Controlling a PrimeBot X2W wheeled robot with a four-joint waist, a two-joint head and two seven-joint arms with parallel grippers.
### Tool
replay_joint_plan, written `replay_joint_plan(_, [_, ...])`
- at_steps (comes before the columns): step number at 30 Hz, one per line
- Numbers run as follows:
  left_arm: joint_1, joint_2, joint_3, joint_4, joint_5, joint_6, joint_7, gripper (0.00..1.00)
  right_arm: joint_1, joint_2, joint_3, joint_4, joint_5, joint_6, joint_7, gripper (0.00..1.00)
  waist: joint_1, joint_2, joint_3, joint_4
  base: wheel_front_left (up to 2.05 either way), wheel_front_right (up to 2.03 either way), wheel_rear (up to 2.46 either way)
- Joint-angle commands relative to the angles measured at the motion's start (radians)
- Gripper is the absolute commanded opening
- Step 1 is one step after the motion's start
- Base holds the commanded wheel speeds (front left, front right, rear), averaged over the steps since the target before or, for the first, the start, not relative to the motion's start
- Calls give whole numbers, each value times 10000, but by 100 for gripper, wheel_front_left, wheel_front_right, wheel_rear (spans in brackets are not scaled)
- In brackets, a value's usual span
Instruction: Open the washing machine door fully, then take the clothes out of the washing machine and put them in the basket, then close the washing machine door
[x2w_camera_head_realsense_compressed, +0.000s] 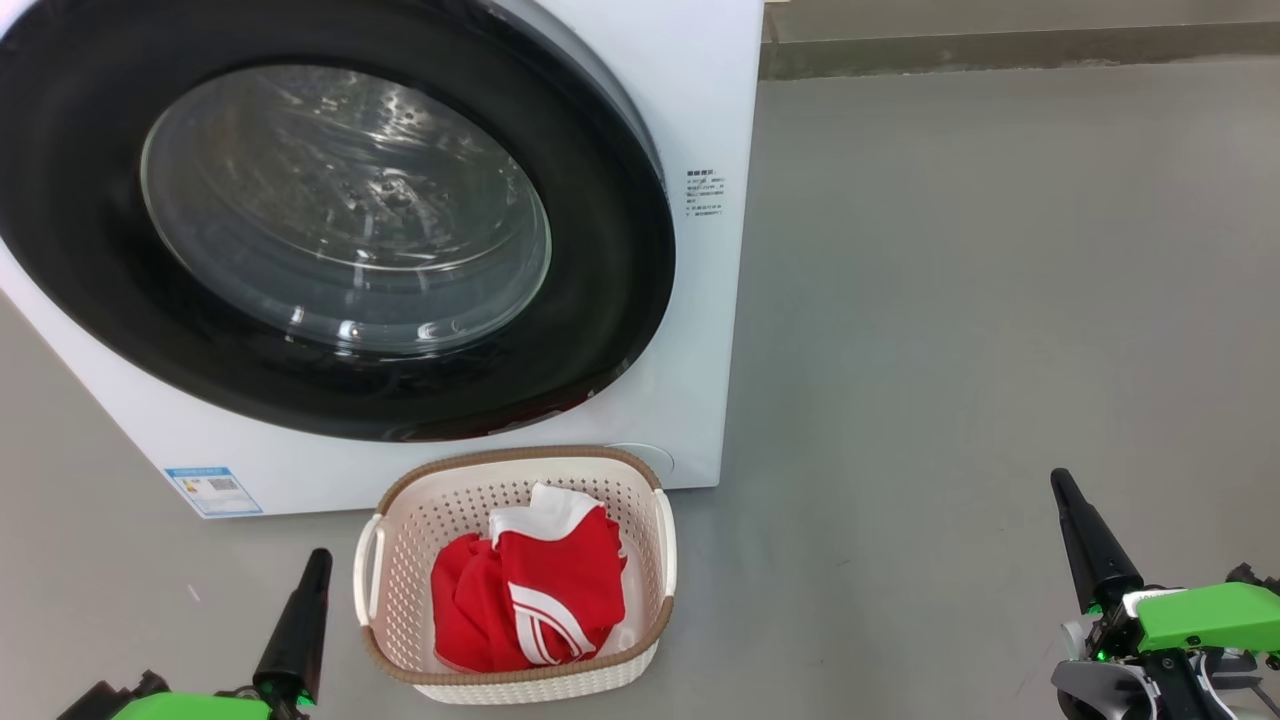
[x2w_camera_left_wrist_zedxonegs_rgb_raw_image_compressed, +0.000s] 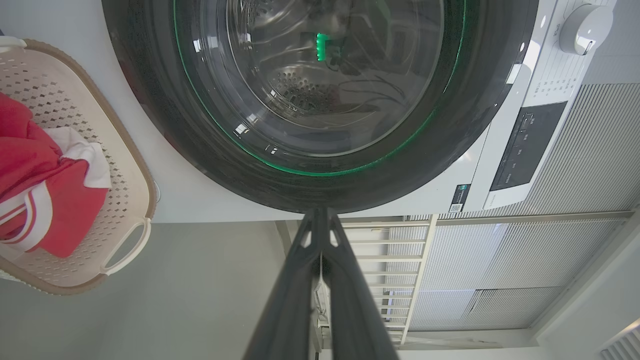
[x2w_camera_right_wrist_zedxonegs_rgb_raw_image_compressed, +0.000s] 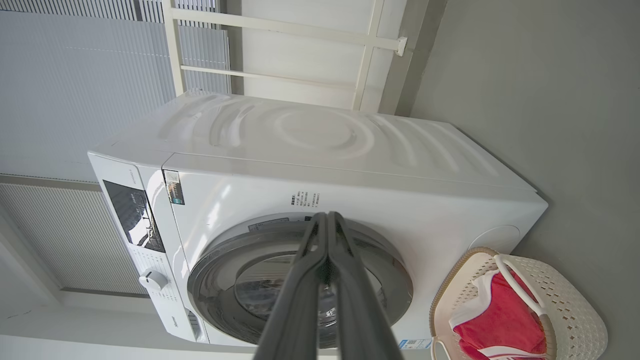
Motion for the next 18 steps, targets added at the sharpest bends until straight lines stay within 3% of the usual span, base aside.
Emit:
replay_joint_plan(1, [-392, 106, 358, -210, -68, -71, 36, 0, -459, -123, 166, -293, 60, 6, 59, 0, 0, 0, 0, 0, 0, 0, 0])
replay_joint_plan(18, [-392, 106, 356, -210, -69, -71, 35, 0, -461, -103, 136, -291, 36, 6, 82, 0, 0, 0, 0, 0, 0, 0, 0])
